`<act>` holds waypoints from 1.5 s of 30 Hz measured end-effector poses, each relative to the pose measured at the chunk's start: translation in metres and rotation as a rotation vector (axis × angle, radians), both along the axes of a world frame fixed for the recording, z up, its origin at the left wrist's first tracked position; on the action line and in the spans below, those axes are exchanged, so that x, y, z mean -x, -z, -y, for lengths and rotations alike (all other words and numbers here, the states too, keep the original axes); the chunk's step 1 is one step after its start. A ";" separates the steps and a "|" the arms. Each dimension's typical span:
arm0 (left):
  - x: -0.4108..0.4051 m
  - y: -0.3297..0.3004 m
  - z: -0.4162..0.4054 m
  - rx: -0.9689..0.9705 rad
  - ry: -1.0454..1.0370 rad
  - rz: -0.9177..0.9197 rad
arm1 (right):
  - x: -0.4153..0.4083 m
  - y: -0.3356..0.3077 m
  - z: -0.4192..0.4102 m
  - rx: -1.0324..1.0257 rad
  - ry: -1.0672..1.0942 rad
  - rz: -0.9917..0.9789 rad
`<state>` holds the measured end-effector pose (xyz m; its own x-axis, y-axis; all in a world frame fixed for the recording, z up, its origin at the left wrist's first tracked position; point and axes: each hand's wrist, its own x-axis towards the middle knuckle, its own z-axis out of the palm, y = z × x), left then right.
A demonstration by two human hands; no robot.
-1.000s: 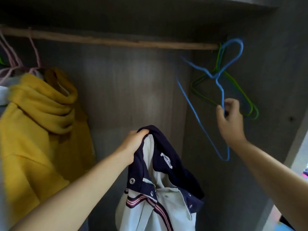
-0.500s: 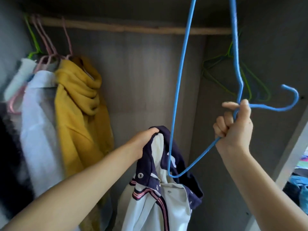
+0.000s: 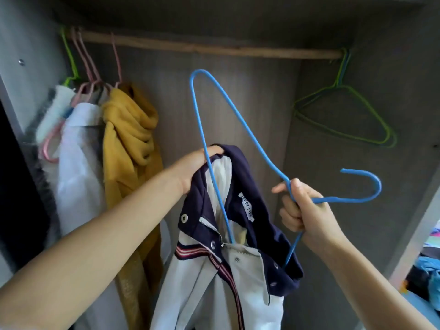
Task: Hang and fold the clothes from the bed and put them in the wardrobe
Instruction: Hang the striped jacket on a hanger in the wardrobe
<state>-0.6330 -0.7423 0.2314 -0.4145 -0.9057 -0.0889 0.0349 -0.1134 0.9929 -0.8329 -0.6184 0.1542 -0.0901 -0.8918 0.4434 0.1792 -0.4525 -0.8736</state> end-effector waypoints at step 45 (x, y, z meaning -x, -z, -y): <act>0.056 0.122 0.036 0.726 0.001 0.908 | -0.006 0.002 0.045 -1.082 0.000 -0.351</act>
